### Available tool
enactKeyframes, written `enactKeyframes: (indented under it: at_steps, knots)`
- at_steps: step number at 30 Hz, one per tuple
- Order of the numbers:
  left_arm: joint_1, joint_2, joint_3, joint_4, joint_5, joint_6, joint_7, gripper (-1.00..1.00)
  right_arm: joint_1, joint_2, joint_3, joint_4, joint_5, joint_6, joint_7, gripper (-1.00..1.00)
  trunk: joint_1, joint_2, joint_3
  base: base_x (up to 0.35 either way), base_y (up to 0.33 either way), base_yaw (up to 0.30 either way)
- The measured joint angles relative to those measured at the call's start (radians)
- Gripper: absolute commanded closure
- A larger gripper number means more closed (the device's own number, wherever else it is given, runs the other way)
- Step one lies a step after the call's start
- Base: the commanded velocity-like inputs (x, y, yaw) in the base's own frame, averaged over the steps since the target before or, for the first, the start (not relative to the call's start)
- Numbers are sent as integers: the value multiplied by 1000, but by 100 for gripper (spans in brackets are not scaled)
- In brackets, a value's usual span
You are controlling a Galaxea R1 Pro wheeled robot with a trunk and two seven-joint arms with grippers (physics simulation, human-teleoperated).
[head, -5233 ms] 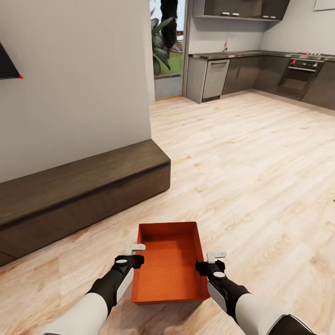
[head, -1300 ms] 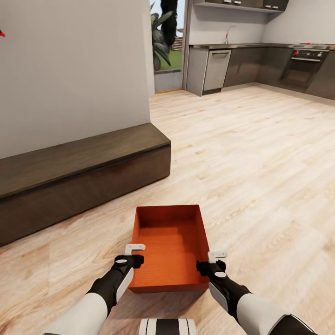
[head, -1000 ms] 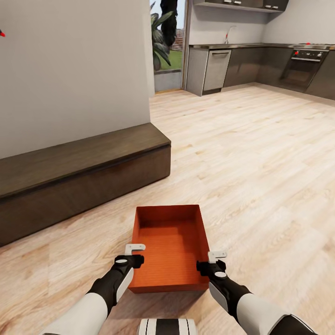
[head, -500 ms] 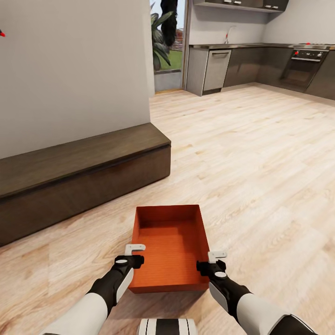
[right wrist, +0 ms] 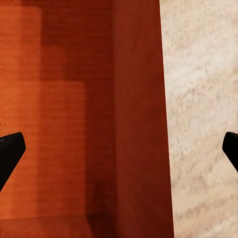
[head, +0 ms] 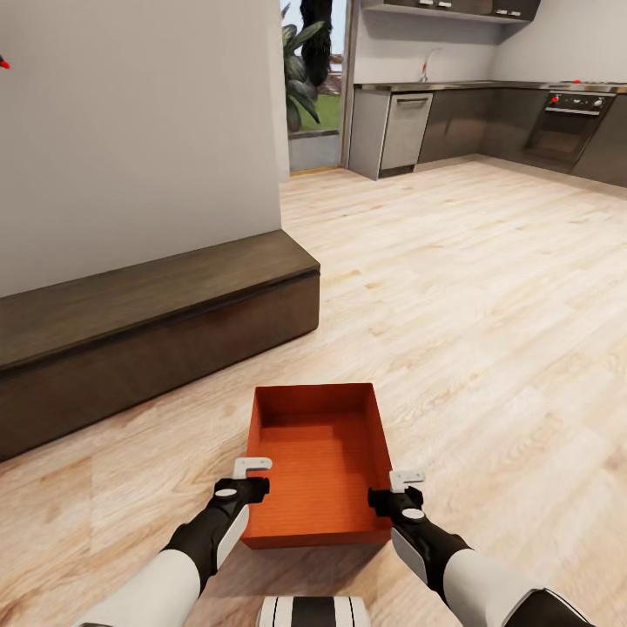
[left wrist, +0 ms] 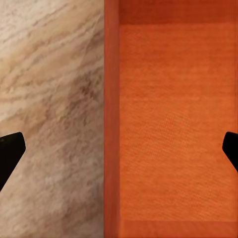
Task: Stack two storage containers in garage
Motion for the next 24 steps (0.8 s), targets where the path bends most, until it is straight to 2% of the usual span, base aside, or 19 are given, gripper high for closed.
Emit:
enactKeyframes:
  at_steps: [24]
  knots:
    - [-1, 2, 3, 18, 2, -1, 3, -100, 0, -1, 0, -1, 0, 0, -1, -100, 0, 0, 0, 0, 0, 0]
